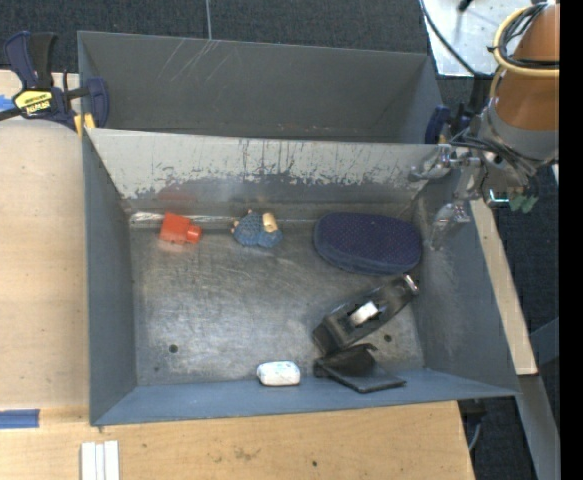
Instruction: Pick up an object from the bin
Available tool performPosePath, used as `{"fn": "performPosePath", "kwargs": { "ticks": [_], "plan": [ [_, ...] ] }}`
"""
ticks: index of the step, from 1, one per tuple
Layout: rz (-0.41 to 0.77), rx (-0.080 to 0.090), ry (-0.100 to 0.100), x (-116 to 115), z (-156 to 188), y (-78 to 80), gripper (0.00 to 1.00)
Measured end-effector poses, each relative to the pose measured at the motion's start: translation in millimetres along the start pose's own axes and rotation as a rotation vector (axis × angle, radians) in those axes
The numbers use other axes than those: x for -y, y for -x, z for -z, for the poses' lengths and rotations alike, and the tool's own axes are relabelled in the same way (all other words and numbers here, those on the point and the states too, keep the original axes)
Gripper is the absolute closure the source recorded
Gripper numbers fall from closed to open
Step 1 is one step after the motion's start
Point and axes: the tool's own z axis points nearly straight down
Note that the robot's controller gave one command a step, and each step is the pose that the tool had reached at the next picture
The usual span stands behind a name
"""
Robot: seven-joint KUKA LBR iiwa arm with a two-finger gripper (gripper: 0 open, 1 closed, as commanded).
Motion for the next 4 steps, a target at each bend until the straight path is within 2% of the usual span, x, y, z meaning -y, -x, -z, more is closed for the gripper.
{"fn": "performPosePath", "kwargs": {
  "ticks": [1, 2, 3, 4],
  "plan": [
    [0.080, 0.010, -0.002, -36.0, -128.2, 3.4, 0.00],
    [0.084, 0.009, -0.002, -36.7, -129.4, 3.4, 1.00],
    [-0.008, 0.017, -0.002, -34.5, 108.6, -2.5, 1.00],
    [0.348, 0.014, -0.004, -52.2, 174.4, -15.4, 1.00]
  ]
}}
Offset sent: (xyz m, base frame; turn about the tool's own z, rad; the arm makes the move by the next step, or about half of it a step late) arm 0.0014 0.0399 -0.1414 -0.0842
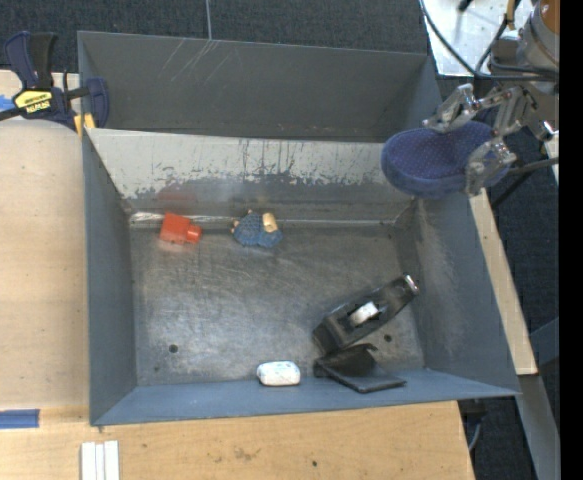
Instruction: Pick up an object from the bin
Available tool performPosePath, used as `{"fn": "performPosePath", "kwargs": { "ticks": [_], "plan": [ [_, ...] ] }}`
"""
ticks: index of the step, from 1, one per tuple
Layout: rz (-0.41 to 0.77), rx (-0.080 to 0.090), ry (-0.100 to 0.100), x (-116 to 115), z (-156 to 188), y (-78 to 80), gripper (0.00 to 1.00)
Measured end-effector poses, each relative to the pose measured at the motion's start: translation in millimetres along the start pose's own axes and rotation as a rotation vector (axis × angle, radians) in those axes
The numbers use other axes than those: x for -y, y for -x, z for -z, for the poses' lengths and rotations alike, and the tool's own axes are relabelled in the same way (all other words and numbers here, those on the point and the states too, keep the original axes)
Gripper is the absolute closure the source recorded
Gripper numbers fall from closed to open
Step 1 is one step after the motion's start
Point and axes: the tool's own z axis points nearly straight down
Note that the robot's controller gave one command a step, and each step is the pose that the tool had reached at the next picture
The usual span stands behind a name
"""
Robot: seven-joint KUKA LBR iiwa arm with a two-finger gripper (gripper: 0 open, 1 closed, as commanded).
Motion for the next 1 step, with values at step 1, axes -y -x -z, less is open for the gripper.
{"fn": "performPosePath", "kwargs": {
  "ticks": [1],
  "plan": [
    [0.216, -0.008, 0.006, 8.2, -24.6, -14.0, 1.00]
  ]
}}
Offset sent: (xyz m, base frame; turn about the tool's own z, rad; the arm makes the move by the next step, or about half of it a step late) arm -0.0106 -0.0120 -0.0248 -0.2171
